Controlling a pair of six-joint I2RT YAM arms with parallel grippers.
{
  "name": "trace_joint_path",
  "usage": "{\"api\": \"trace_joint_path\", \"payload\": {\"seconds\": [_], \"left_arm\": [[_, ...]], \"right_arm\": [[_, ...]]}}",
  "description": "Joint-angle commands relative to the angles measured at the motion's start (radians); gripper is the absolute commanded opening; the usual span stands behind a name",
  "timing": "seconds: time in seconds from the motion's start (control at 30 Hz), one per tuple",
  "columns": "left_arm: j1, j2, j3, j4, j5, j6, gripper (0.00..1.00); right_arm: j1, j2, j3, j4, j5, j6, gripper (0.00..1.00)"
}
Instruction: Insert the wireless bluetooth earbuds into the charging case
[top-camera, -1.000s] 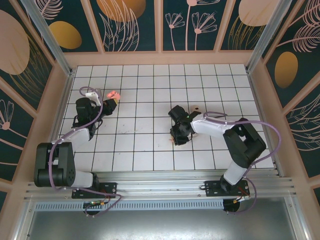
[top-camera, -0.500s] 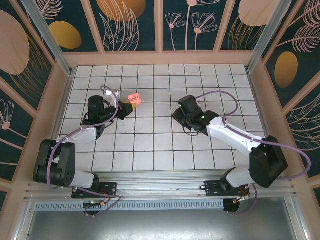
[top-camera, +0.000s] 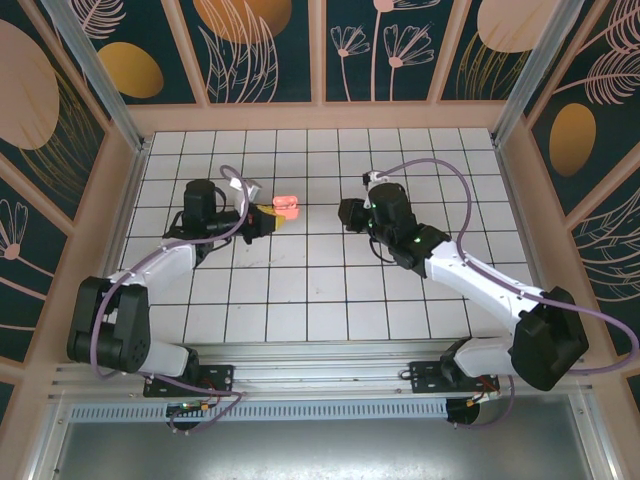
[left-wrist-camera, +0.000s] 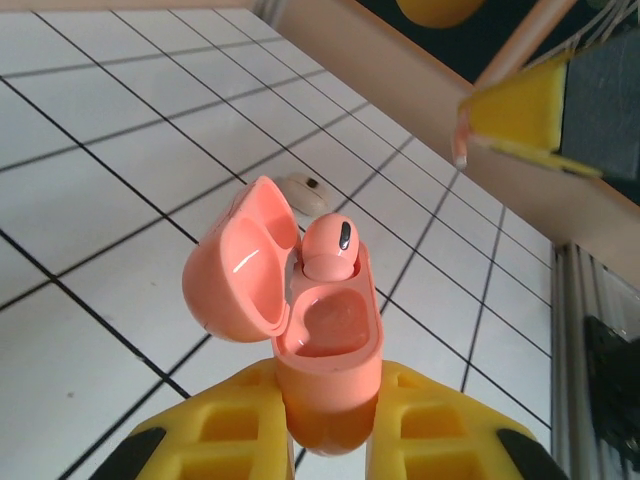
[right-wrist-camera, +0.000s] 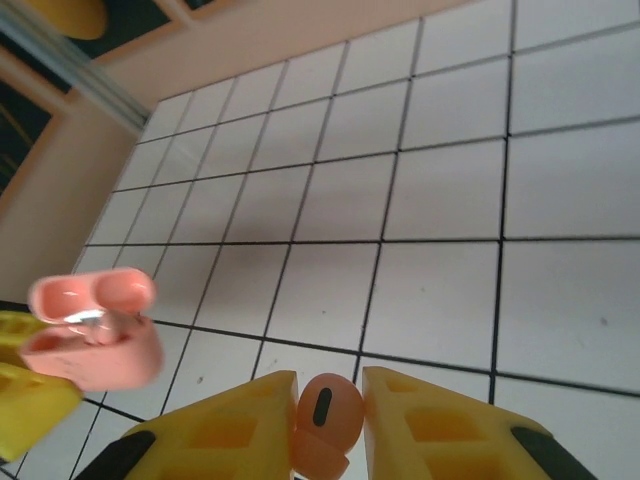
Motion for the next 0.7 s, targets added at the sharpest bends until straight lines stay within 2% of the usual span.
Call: {"api": "trace_joint_path", "payload": {"seconds": [0.0,0.13,0.3,0.67], "left_arm": [[-0.030,0.036,0.045,-0.049,0.099,0.070,0.07],[-0.069,0.084,0.107,-0.147,0.140,0.146,0.06],[-0.088,0.108,0.152,-0.191,0.175,0.216,0.06],[-0.115,0.090,0.150,-0.179,0.199,0.264,0.07]], "right_arm": [[-0.007,-0.030,-0.009,0.116,-0.041,-0.164,0.24],[-0.007,-0.033,-0.003,0.149,-0.076,-0.232,0.24],[-0.011,-0.051,-0.010,0.188,-0.113,-0.318,0.24],[0.000,-0.039,-0.023,0.307,-0.251,-0.416,0.23]]}}
